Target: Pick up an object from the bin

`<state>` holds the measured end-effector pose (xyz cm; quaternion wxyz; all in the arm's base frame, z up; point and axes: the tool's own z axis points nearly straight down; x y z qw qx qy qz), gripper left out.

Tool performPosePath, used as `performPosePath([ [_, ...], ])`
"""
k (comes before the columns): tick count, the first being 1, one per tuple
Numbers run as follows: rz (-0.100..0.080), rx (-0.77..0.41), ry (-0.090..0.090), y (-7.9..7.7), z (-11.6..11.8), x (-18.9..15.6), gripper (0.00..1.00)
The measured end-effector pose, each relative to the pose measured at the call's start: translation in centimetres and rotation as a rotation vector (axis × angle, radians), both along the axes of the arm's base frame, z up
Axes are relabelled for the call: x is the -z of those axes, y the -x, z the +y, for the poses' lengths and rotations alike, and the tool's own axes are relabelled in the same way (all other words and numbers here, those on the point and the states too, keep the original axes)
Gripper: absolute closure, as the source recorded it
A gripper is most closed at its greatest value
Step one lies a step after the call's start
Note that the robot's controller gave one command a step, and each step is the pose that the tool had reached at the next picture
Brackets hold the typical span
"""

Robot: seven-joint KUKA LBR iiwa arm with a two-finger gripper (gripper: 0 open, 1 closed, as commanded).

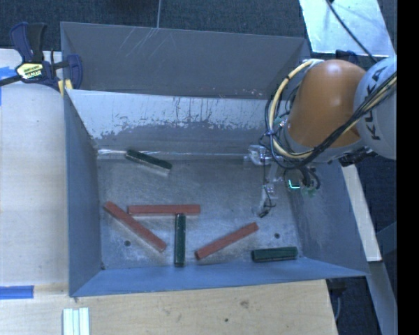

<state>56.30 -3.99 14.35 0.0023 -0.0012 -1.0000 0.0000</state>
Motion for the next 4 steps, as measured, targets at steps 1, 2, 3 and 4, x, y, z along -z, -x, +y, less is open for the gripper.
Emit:
performPosePath([
  [1, 0.001, -0.014, -0.001, 5.4, 3.7, 7.7, 0.00],
  [2, -0.009, -0.013, 0.001, 8.0, 3.6, 7.3, 0.00],
  [3, -0.011, -0.014, 0.000, 7.9, 3.6, 7.3, 1.00],
  [4, -0.017, -0.019, 0.000, 4.4, 3.9, -4.6, 1.00],
])
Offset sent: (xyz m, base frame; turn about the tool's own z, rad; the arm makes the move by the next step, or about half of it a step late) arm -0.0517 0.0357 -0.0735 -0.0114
